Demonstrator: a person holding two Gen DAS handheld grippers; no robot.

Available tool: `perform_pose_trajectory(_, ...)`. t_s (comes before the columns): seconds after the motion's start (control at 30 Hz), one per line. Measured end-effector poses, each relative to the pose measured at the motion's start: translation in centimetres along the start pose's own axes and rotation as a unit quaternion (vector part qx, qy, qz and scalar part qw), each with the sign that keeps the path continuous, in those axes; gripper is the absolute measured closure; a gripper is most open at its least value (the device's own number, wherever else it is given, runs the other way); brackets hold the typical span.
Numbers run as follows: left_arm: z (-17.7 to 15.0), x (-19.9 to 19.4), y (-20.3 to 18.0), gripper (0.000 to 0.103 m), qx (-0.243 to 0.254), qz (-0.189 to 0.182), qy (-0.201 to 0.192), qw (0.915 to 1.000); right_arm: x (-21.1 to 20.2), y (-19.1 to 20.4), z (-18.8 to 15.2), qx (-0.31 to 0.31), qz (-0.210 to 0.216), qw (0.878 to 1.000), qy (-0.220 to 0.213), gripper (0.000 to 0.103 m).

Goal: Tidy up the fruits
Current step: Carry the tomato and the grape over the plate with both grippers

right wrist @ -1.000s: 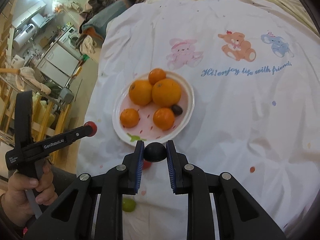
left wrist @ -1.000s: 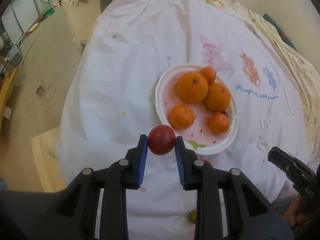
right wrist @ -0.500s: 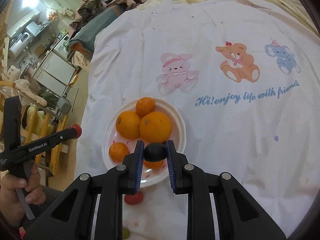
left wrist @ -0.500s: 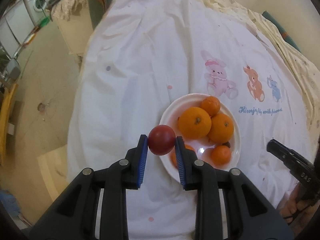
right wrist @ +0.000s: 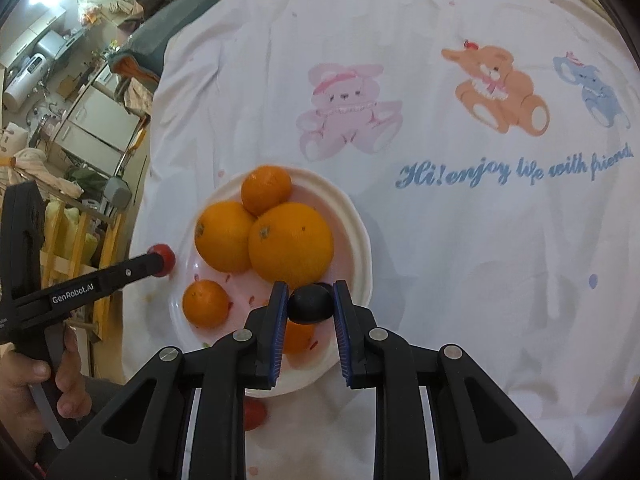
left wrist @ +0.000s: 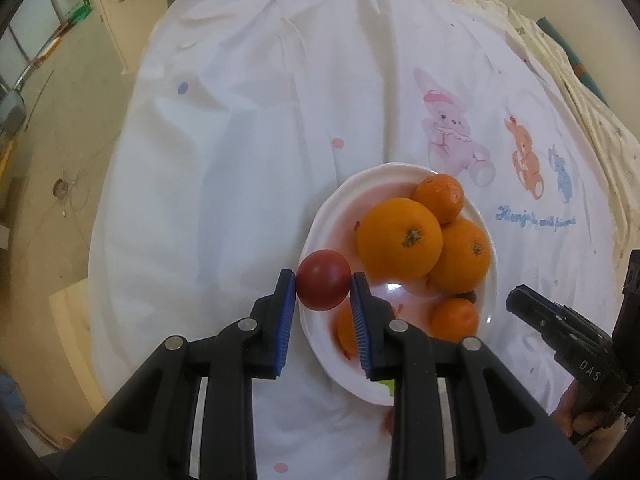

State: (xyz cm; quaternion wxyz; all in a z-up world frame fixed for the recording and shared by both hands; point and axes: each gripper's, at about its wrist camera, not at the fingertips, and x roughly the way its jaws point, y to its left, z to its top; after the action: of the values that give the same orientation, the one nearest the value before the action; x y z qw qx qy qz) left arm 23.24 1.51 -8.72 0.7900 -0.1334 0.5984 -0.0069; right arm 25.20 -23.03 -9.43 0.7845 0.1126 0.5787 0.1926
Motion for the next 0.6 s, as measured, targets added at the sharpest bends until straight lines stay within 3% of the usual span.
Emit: perform_pose_trajectory(0.6,0.4,1.8,-1.1,0.078,0.004,0.011,0.009,0.9999,2.1,-0.8,-0.4,0.006,-0.014,1.000,0.020,0.079)
